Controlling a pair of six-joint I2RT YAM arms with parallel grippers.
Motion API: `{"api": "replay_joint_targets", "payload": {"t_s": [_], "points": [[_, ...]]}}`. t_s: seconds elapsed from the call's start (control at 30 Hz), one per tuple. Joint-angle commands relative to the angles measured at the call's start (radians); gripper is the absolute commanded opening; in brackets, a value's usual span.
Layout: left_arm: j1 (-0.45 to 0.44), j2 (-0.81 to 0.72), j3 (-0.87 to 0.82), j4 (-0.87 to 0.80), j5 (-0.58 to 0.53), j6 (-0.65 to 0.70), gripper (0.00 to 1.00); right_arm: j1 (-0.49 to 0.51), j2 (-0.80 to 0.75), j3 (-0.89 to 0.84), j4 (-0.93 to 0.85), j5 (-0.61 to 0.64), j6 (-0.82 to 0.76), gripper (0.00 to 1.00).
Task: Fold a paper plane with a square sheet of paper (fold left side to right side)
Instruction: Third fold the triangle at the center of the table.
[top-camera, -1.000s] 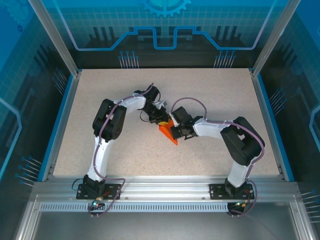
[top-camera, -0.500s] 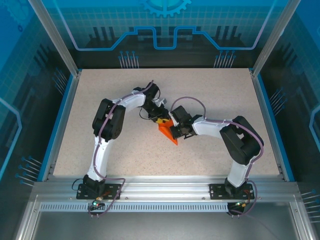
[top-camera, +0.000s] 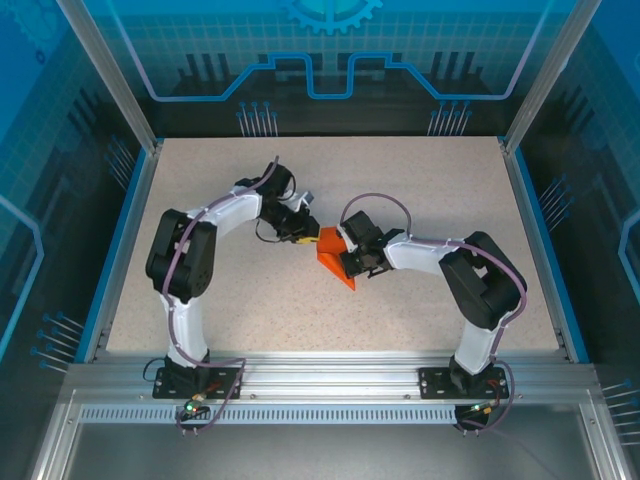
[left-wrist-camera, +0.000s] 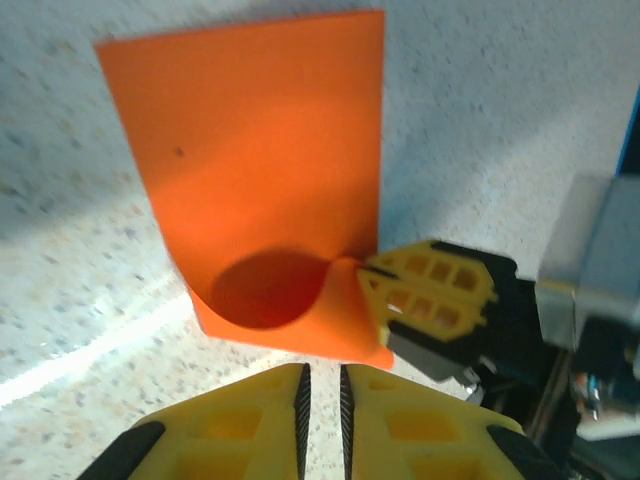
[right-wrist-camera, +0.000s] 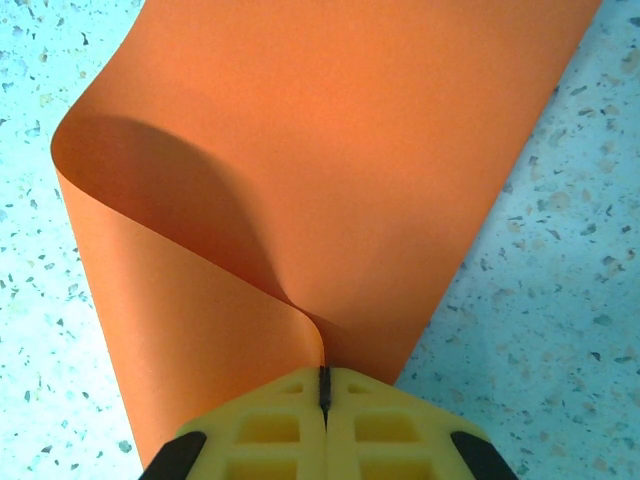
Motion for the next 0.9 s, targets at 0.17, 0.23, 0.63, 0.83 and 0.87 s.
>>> {"api": "replay_joint_targets", "payload": {"t_s": [0.17, 0.23, 0.63, 0.83, 0.87], "points": [[-0.107, -0.026, -0.118, 0.129, 0.091, -0.019, 0.17, -0.003, 0.049, 0.003, -0.088, -0.039, -0.019, 0.00], [-0.112, -0.003, -0.123, 0.147, 0.088, -0.032, 0.17, -0.002, 0.048, 0.001, -0.086, -0.041, -0.019, 0.00], [-0.122, 0.068, -0.109, 0.178, 0.071, -0.050, 0.17, -0.003, 0.051, 0.001, -0.088, -0.042, -0.019, 0.00], [-0.123, 0.090, -0.116, 0.162, 0.034, -0.054, 0.17, -0.003, 0.052, 0.001, -0.092, -0.039, -0.022, 0.00], [-0.122, 0.093, -0.116, 0.158, 0.028, -0.052, 0.17, -0.003, 0.052, 0.001, -0.093, -0.039, -0.024, 0.00]]}}
